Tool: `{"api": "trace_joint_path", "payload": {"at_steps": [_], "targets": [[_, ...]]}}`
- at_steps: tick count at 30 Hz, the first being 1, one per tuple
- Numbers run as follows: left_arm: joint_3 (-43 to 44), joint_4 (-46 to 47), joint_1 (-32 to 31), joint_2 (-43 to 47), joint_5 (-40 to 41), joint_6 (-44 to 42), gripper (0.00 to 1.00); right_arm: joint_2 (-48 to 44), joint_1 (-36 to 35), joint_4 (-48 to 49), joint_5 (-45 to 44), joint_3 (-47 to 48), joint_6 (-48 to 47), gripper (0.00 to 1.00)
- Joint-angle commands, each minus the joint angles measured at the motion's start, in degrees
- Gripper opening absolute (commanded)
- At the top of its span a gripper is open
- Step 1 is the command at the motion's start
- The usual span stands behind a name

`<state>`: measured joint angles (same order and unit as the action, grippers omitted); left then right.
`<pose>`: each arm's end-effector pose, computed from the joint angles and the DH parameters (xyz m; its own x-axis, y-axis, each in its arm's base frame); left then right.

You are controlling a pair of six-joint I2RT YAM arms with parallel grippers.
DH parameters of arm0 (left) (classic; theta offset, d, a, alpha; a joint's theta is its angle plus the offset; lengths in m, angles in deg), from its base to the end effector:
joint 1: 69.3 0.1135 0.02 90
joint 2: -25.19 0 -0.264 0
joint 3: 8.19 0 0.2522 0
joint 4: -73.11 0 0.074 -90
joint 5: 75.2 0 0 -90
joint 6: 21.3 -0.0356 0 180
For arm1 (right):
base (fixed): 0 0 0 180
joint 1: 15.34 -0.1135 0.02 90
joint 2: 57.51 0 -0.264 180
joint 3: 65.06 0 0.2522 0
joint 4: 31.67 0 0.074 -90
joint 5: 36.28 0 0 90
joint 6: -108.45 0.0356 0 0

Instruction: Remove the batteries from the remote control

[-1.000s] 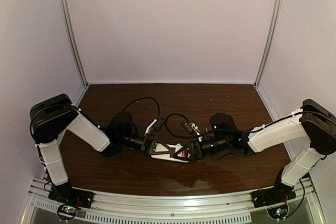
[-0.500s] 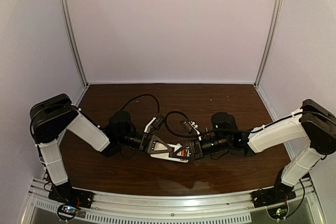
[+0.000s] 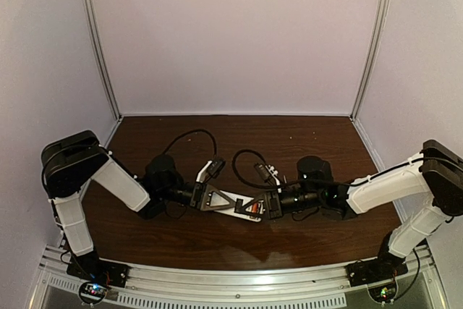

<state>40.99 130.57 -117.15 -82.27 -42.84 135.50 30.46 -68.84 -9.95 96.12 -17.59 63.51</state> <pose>0.1957 -0.2610 0.1495 -0.8895 0.2496 -0.3828 0.3708 -0.0954 -0.9238 0.1576 0.2533 0.1813 -0.8242 -0.2351 -0.5151 -0.5520 0.1310 0.8235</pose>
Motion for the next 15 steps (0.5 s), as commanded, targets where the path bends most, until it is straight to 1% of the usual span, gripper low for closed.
{"api": "trace_joint_path", "payload": {"at_steps": [1,4,7,11,15], "targets": [[-1.24,5.92,-0.31,0.95,0.39,1.27,0.56,-4.23,-0.25,3.66,-3.64,-1.48,1.58,0.0],[-1.87,7.61,-0.31,1.65,0.46,2.01,0.54,-5.4,-0.23,5.2,-4.67,-2.42,3.08,0.0],[-2.31,9.61,-0.31,2.11,0.43,2.76,0.48,-5.49,-0.26,6.56,-5.78,-3.04,4.52,0.0],[-2.87,12.31,-0.26,2.24,0.79,3.97,0.45,-4.46,-0.65,9.83,-6.26,-3.59,6.45,0.0],[-3.29,12.95,-0.08,2.28,1.49,4.36,0.43,-2.89,-1.5,10.84,-6.28,-3.01,7.53,0.0]]}}
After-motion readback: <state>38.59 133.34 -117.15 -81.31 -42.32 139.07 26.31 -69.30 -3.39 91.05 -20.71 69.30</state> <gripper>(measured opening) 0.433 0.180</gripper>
